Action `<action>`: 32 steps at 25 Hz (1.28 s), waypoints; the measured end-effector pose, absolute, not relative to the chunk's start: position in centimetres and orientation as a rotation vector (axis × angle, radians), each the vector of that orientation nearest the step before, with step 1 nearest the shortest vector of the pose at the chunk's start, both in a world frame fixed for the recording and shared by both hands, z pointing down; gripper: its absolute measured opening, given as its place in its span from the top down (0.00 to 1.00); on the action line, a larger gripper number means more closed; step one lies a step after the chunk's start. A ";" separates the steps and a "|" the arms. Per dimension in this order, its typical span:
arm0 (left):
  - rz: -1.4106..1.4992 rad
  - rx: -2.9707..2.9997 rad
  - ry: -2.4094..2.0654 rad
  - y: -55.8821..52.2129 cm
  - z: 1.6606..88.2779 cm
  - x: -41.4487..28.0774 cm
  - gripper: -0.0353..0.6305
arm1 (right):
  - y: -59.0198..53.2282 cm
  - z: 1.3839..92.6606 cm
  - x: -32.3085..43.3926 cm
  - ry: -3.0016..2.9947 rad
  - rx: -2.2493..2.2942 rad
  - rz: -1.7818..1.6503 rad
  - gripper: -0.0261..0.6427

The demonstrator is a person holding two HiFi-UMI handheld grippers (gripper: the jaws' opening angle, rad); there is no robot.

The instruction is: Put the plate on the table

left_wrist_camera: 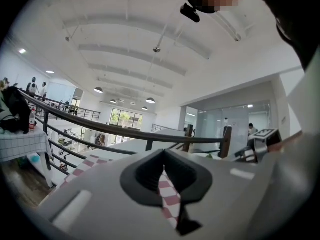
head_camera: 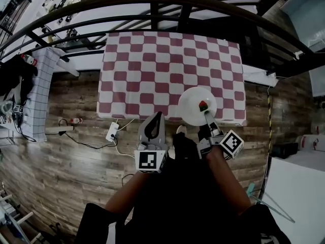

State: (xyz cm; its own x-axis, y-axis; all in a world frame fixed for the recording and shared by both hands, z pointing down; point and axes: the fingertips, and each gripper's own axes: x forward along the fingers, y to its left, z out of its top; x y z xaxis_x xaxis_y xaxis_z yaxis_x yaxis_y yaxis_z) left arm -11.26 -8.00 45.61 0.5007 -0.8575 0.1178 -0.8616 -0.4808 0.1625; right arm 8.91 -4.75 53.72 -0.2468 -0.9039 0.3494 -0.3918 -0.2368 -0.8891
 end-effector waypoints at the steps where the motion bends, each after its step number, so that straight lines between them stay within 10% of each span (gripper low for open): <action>1: 0.040 2.538 -1.483 -8.6 45.6 -10.7 0.93 | -5.3 53.8 9.6 1.573 -1.557 -1.500 0.93; 32: 0.117 2.487 -1.650 -19.4 48.5 0.4 0.93 | -20.1 62.1 17.1 1.771 -1.327 -1.638 0.93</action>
State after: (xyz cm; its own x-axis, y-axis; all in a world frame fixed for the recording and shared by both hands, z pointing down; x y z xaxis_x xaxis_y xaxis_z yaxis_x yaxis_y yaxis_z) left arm 0.44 -19.39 48.48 0.3902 -0.9085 0.1499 -0.9205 -0.3813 0.0851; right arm 17.05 -20.08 62.08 -0.4780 -0.8224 0.3085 -0.3717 -0.1288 -0.9194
